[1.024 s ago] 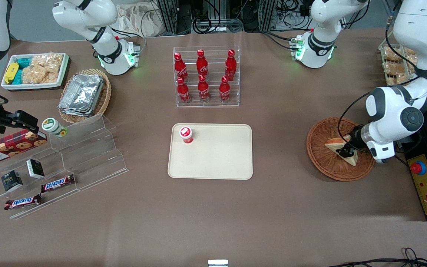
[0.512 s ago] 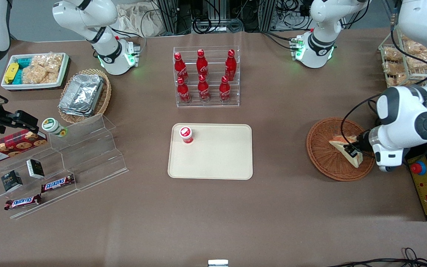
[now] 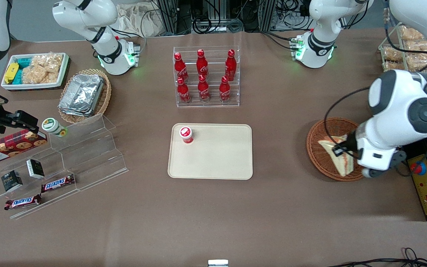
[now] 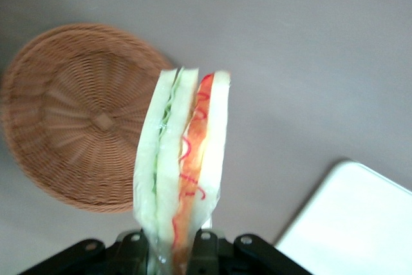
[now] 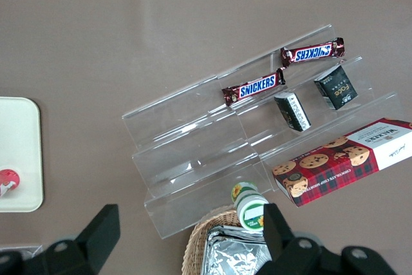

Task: Place sandwich from basket to tray
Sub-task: 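Lift the sandwich and carry it toward the cream tray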

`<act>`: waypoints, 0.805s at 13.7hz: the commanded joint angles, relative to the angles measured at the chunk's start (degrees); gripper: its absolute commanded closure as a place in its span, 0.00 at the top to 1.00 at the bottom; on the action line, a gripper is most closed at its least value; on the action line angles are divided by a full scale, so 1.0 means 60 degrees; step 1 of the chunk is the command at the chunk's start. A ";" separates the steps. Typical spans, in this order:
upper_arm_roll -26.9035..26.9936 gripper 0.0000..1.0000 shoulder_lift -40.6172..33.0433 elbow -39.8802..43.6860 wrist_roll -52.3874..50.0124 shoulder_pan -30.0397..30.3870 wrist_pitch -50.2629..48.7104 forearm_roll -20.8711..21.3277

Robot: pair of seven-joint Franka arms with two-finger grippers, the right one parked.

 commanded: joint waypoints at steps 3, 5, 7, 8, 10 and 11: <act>0.0006 0.00 0.1286 0.1152 0.0071 -0.2256 -0.0209 0.0079; 0.0021 0.00 0.2223 0.1708 -0.0060 -0.3107 -0.0209 0.0108; 0.0036 0.00 0.3379 0.2265 -0.0381 -0.3723 0.0081 0.0123; 0.0094 0.00 0.3849 0.2398 -0.0673 -0.4016 0.0519 0.0355; 0.0094 0.00 0.4480 0.2400 -0.1478 -0.4369 0.1369 0.1188; 0.0094 0.00 0.4672 0.2414 -0.1801 -0.4530 0.1532 0.1439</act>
